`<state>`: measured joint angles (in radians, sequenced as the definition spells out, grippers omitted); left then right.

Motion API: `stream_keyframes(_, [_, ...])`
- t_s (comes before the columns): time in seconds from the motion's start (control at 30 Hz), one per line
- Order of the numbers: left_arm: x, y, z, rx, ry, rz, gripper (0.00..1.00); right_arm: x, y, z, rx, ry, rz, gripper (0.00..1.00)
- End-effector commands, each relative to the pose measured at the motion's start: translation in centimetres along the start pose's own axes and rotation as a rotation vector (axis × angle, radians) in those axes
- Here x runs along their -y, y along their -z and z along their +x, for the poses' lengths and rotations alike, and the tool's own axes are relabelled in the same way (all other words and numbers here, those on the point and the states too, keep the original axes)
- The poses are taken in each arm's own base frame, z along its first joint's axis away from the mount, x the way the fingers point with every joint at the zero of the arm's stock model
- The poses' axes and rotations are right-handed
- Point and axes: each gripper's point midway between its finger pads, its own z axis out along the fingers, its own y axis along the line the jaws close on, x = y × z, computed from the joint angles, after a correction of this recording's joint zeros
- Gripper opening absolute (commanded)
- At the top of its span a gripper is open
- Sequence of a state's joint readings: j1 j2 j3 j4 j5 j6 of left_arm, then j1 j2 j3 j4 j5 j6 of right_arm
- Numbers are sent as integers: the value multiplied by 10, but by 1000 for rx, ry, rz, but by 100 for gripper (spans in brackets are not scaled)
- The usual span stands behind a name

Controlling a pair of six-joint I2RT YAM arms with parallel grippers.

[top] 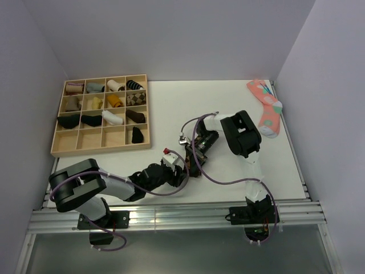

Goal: Roll the socks
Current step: Roll the sock at the center of the board.

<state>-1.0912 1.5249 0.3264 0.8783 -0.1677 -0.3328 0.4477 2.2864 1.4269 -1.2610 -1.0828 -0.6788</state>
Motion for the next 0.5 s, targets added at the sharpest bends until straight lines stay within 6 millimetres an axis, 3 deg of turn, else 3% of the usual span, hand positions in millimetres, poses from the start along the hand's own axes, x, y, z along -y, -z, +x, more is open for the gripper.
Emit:
stream_keyframes(0.0, [15,-9,-18,55,-19,58,57,-9,8,-8,30,15,-22,23])
stream_keyframes(0.47, [14,-14,-19,68,-18,51,50,-9,11,-7,32,13,-29,23])
